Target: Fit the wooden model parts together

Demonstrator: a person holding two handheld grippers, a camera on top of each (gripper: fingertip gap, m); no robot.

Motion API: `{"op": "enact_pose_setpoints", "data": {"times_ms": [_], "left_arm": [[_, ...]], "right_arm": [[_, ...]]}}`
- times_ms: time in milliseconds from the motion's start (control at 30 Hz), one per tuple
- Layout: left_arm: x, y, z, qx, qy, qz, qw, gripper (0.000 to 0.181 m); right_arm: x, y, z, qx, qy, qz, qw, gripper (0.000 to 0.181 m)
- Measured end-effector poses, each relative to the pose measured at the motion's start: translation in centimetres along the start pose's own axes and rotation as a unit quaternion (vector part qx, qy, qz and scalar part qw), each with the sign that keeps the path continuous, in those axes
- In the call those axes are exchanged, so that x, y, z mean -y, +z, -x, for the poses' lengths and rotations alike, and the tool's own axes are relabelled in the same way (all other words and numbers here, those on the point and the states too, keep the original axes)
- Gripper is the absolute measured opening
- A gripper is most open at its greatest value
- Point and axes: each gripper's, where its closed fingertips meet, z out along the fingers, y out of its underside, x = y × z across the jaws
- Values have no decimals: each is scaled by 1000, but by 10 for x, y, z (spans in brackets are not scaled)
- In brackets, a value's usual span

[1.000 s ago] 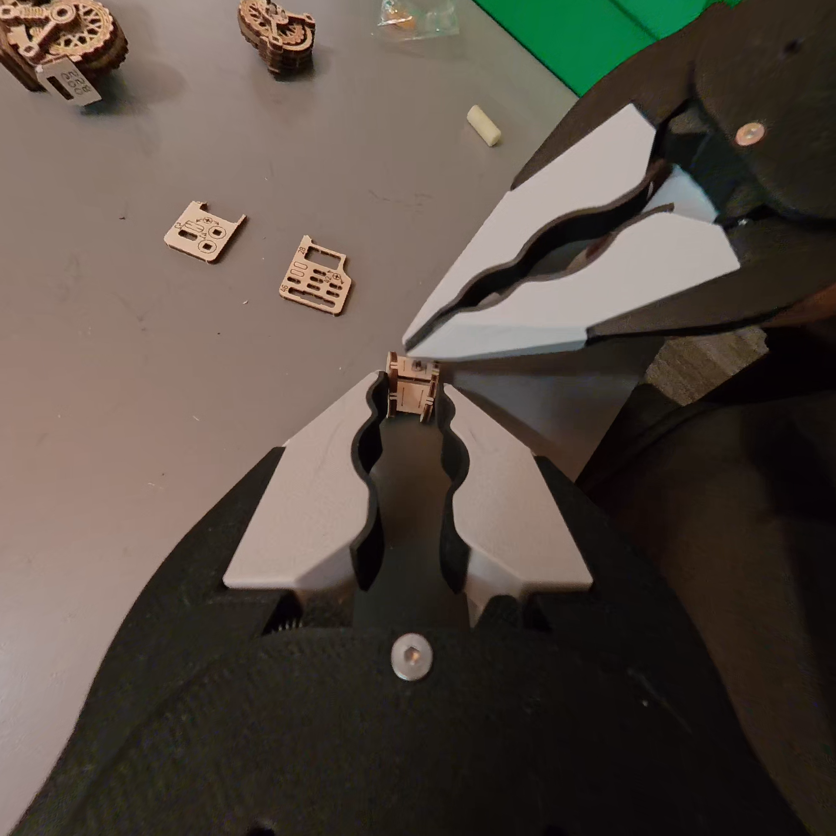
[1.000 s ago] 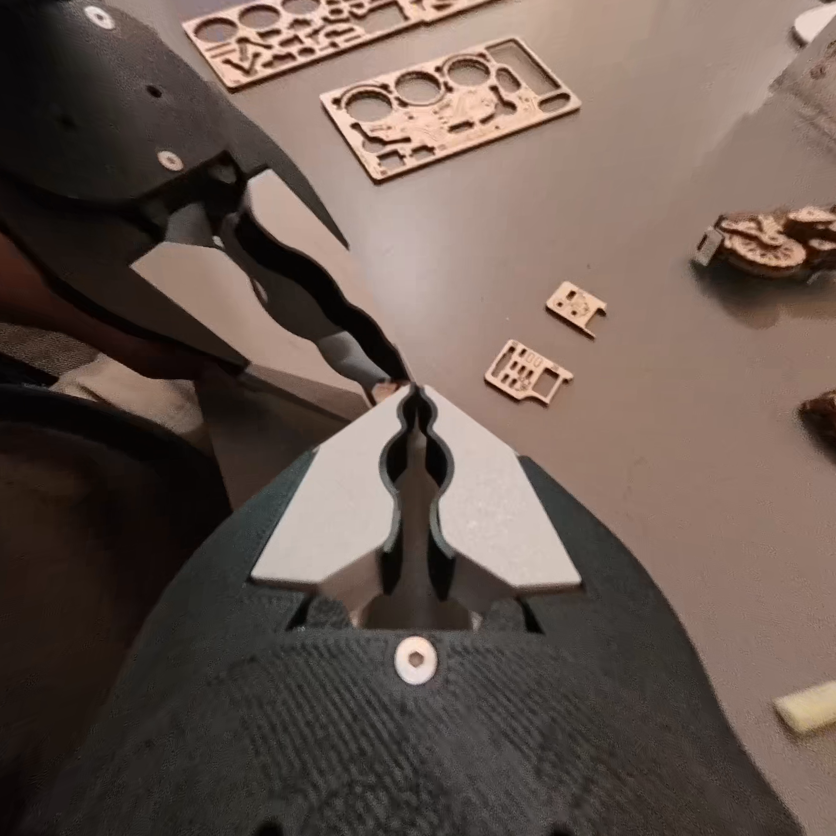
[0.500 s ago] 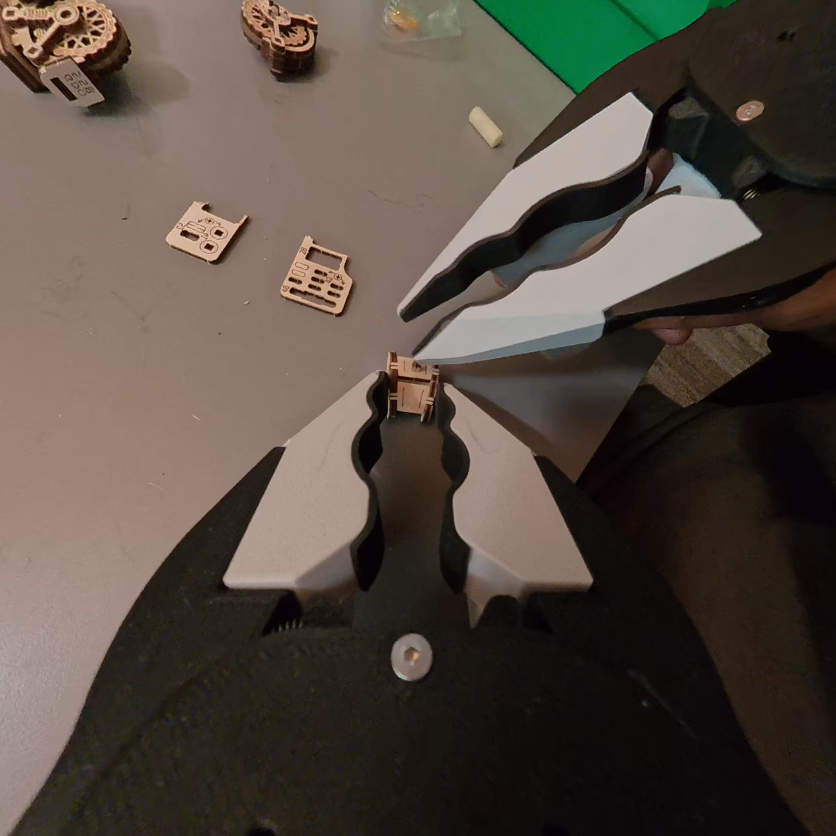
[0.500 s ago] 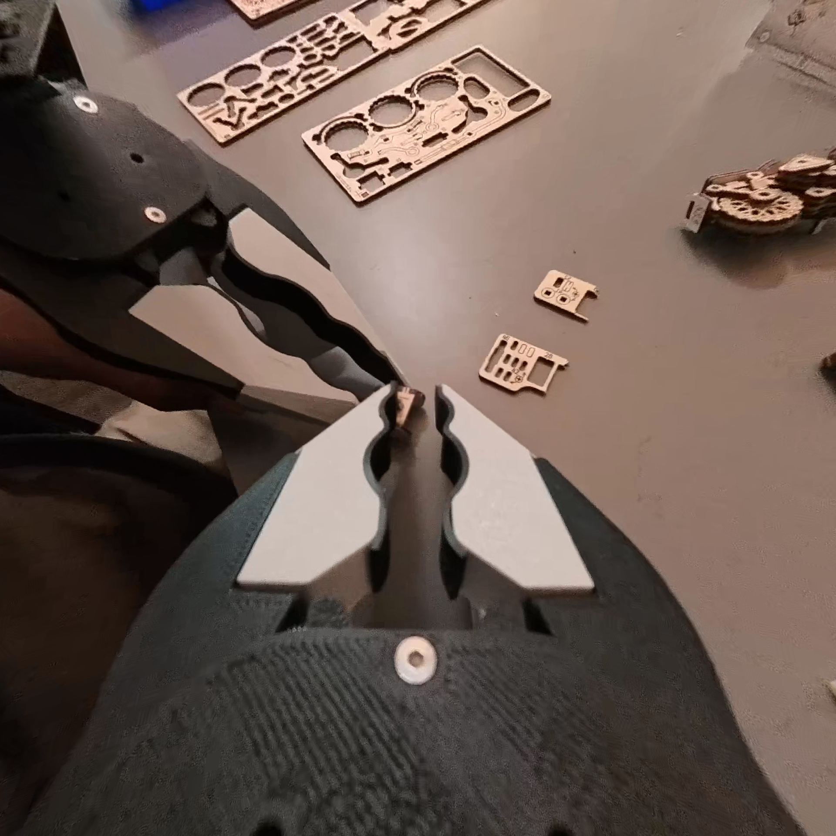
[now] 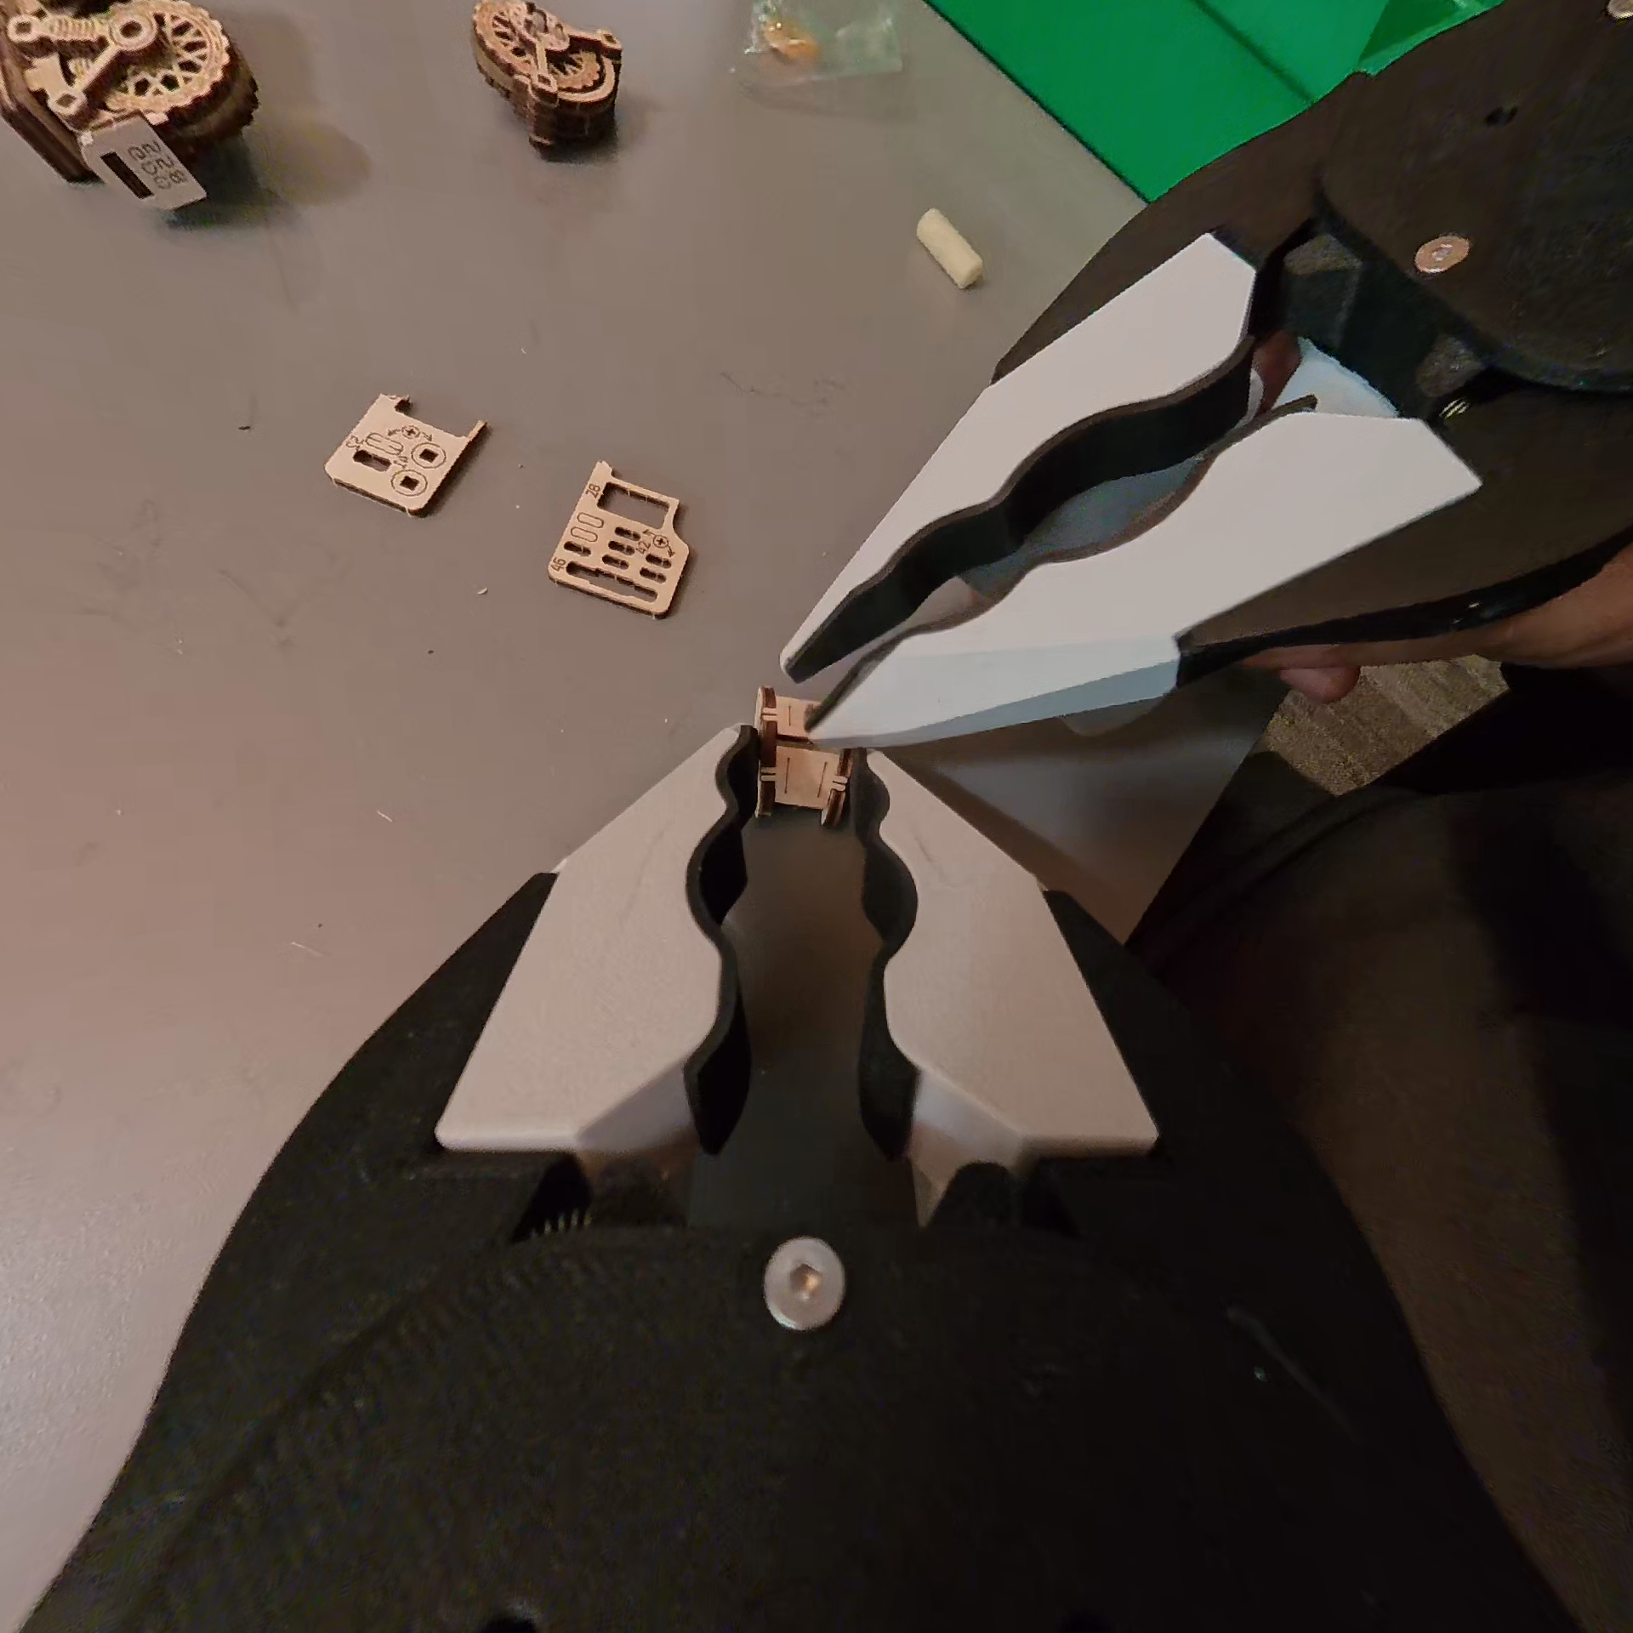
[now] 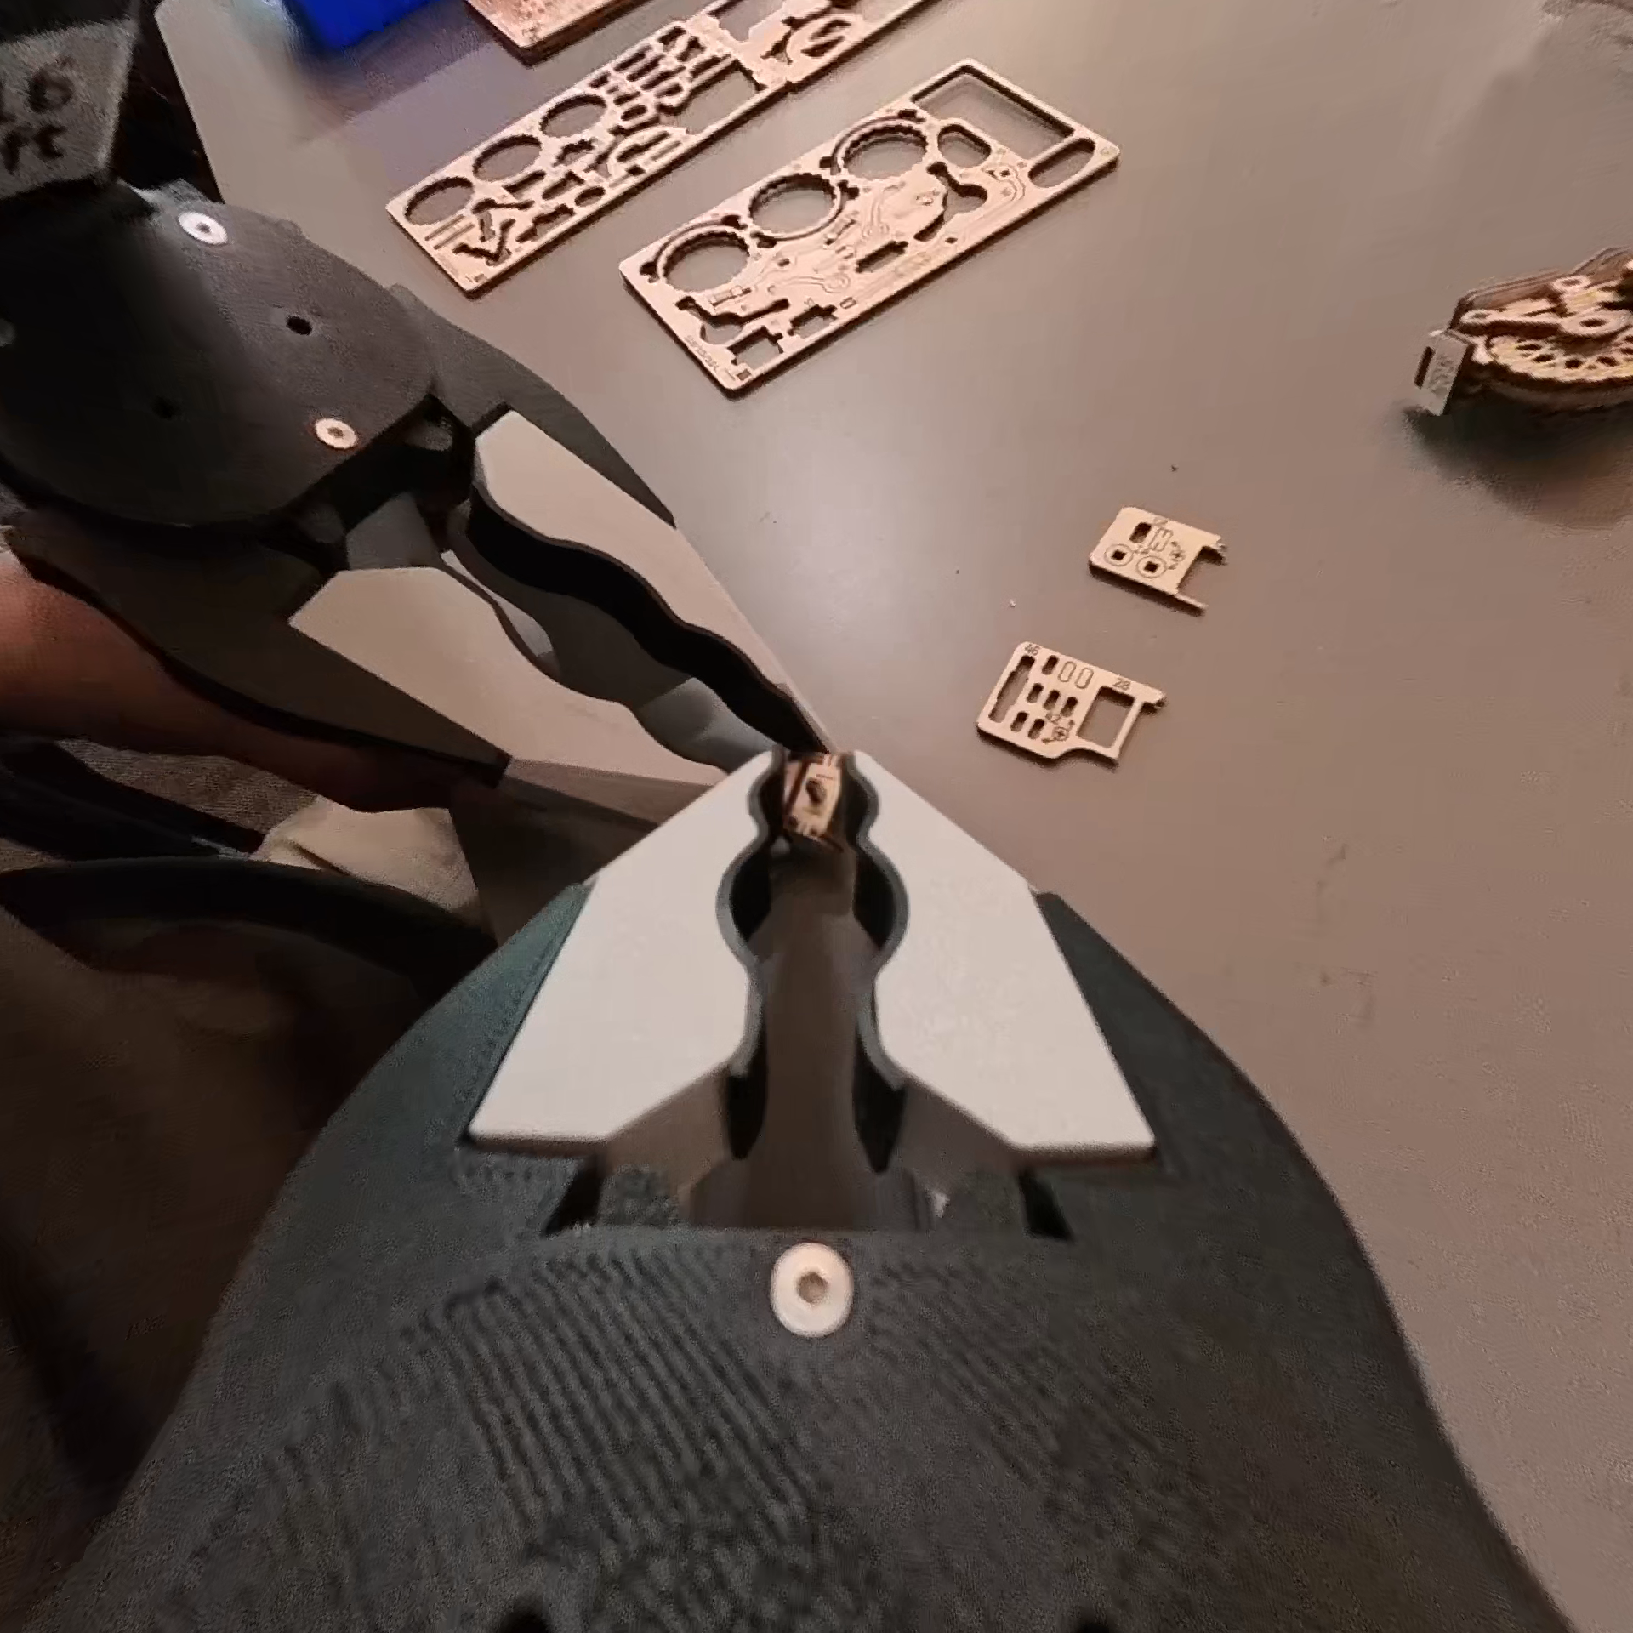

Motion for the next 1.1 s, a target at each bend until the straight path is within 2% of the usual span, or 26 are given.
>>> {"op": "enact_pose_setpoints", "data": {"times_ms": [1100], "left_arm": [[0, -1, 0, -3, -5, -1, 1000, 20]], "right_arm": [[-6, 2, -2, 18, 59, 0, 998, 5]]}}
